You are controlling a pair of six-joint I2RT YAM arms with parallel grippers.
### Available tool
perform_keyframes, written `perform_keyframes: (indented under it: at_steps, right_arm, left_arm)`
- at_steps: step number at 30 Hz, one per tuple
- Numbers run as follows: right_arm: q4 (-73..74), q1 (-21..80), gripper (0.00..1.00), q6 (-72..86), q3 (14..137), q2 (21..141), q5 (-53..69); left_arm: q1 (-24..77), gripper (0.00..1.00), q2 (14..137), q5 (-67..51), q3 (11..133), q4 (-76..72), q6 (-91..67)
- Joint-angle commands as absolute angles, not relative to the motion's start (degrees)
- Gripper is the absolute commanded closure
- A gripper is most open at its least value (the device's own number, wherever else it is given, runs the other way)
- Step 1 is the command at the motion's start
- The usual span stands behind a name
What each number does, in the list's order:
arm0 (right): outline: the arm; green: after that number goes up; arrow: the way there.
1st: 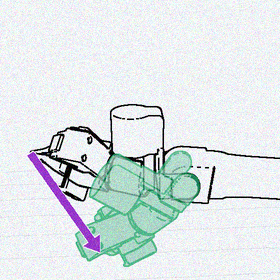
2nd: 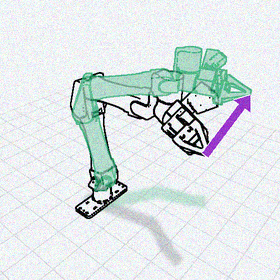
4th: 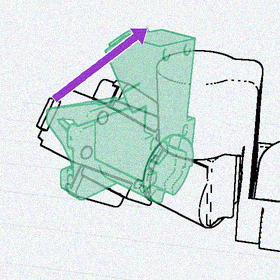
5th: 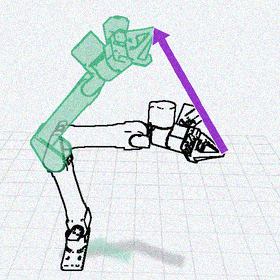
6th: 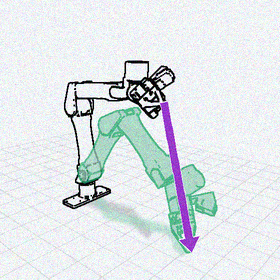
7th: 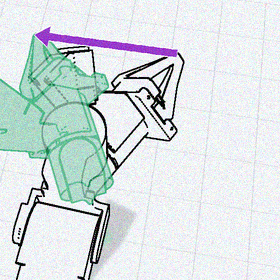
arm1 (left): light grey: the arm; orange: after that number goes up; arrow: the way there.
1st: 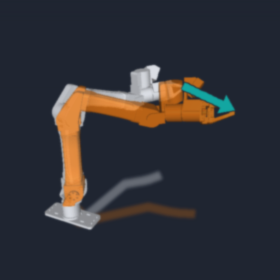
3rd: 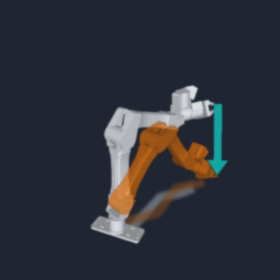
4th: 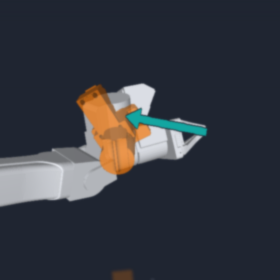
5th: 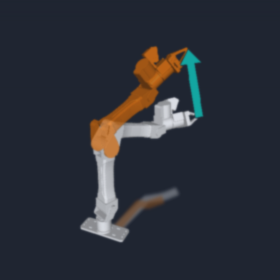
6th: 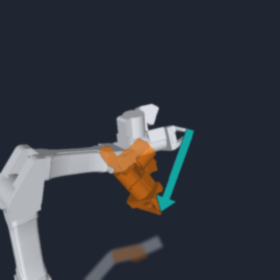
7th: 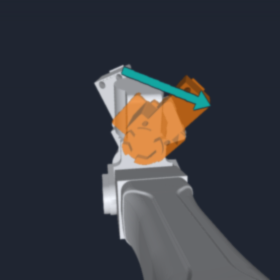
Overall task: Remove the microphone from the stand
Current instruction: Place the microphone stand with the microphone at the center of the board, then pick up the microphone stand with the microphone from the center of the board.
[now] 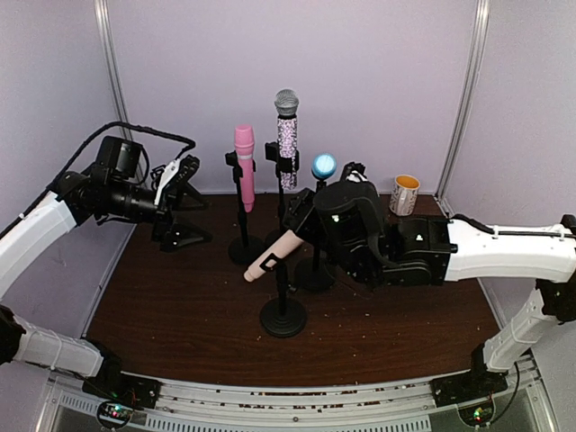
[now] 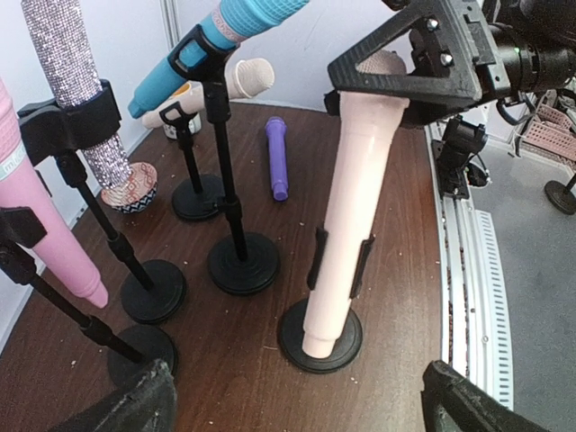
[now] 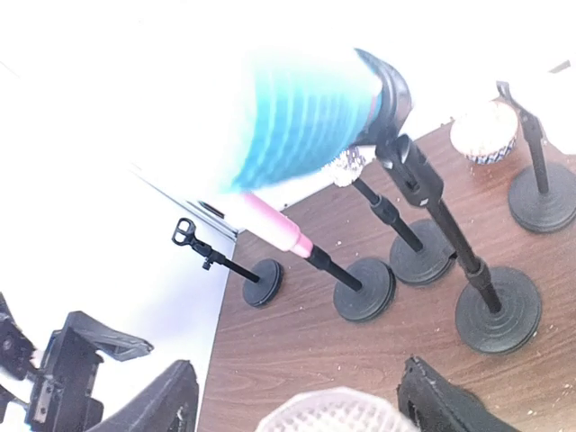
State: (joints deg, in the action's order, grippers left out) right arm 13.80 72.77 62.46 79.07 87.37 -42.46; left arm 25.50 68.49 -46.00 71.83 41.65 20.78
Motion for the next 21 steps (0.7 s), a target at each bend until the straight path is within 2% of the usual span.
perform_keyframes:
  at_steps: [1, 7, 13, 21]
  right_arm:
    - [8.6, 73.0, 0.21, 54.9, 74.7, 83.8, -41.4]
    - [-12.9, 72.5, 0.2, 35.5, 59.5, 75.4, -28.3]
    - [-23.0, 71.7, 0.17, 20.8, 46.9, 68.6, -16.6]
    - [-28.0, 65.1, 0.16, 12.6, 45.0, 72.3, -3.0]
  left_arm:
    - [26.7, 0.02, 69.5, -48.1, 70.4, 36.5, 18.5]
    - [29.8, 0.02, 70.9, -49.0, 70.4, 38.8, 24.8]
    - [33.7, 0.02, 74.4, -48.0, 71.5, 41.0, 30.3]
    - [36.5, 0.03, 81.7, -48.3, 77.7, 41.0, 30.8]
